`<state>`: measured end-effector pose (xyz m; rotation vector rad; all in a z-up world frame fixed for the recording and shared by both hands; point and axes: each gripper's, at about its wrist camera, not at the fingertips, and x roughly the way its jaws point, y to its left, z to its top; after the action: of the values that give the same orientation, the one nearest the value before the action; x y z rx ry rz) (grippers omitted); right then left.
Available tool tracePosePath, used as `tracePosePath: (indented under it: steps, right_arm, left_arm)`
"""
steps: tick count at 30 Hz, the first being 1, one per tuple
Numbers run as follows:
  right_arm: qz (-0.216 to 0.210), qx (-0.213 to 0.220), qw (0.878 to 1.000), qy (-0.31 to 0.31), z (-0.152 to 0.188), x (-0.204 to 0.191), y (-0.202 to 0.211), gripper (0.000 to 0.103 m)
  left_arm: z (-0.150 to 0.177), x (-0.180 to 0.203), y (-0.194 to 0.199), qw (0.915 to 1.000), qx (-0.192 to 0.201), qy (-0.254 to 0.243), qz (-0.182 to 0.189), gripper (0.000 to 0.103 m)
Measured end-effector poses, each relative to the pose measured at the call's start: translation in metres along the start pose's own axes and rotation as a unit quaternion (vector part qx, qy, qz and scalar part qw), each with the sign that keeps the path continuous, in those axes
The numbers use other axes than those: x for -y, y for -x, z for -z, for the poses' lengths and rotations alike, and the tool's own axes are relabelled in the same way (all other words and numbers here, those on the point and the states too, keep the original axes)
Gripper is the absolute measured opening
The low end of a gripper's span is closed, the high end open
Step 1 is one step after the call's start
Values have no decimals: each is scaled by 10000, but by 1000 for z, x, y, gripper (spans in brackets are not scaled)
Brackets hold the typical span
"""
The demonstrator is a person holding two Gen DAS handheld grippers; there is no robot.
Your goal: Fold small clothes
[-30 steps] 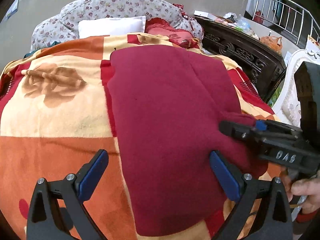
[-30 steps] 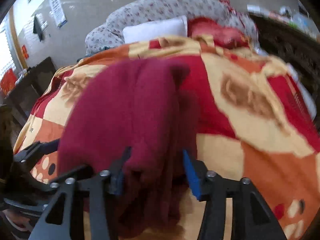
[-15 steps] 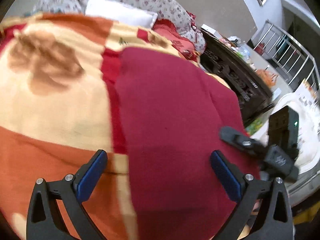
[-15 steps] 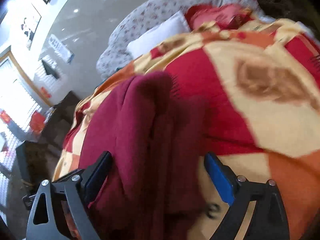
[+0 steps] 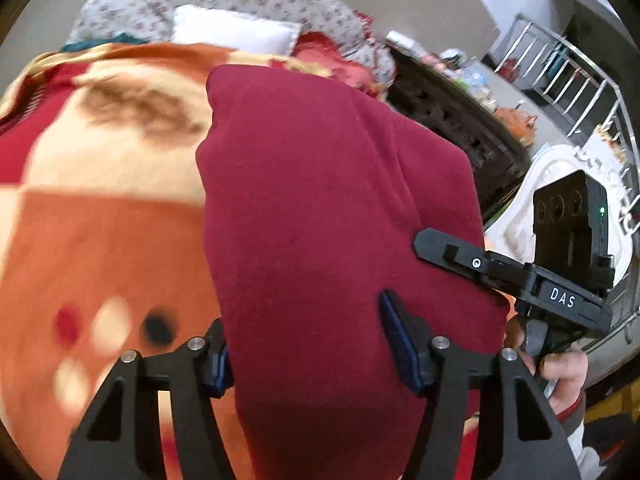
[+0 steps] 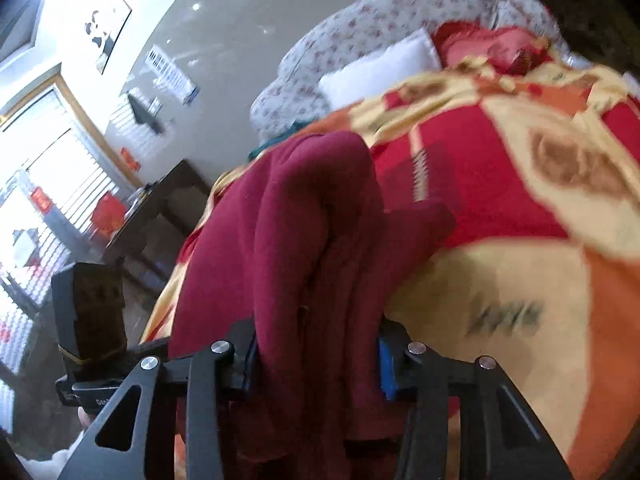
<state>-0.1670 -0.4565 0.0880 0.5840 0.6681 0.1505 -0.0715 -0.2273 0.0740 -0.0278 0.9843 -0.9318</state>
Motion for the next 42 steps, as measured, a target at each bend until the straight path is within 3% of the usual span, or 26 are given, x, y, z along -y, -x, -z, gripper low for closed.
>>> tracePosePath:
  steps: [2,3,6,7,8,10,13,15,18,20,24,28,29,31,33,36,42]
  right_arm:
    - [-103,-275,9996,-17,23,-17,-6,53]
    - [-78,-365,9993,-64,31,-21,-11,60]
    - [503,-932,9944,45,57,-32,-33,63]
    - [769,-1000,9918,193,63,-34,-35,63]
    - [1095,-907,9891,390,68,-38,-30,64]
    - [1111,-661,9901,551,71,-48,-8,64]
    - [1070,-409,9871,1118,73,-73,17,62]
    - [1156,-440,9773,1718,77,-96,19,52]
    - [1003,-655,9699,2121,81,-113,2,42]
    - [1317,-934,9550,2487,93,-117,-23,37]
    - [1662,-1159,9435,2622,116,-99,-48,37]
    - [1656,-970,9516,2402,109,-102,-32,37]
    - [1661,-897,9544,2313,107,-102,-26,39]
    - [1644,-679,9613,2102,108,-106,-7,52]
    - [1721,-352,9652,1938,107,-110,9,76]
    - [1901,79,9680,1637,108,-113,26,78]
    - [2065,193,9679,1419,116,-121,28,81]
  left_arm:
    - [26,-6,16,9998,-66,48,-194,63]
    - [35,-11,18,9996,-95,83,-248,64]
    - [57,-26,9,9971,-340,212,-653,64]
    - [62,-31,11,9967,-203,242,-751,68]
    - [64,-34,14,9971,-90,261,-715,70]
    - [65,-35,23,9960,34,296,-840,74]
    - [62,-30,31,9942,246,231,-1022,79]
    - [63,-23,32,9917,306,126,-1241,80]
    - [61,-21,26,9895,321,13,-1408,81]
    - [61,-23,20,9874,321,-37,-1548,81]
    - [64,-24,16,9863,365,-50,-1611,84]
    - [68,-16,20,9835,500,-187,-1729,84]
    - [69,-14,22,9825,535,-242,-1768,84]
    - [72,-8,28,9777,653,-391,-1955,87]
    - [75,-5,35,9752,739,-430,-2041,87]
    - [81,0,48,9739,896,-405,-2046,89]
    - [92,9,68,9700,1111,-403,-2126,91]
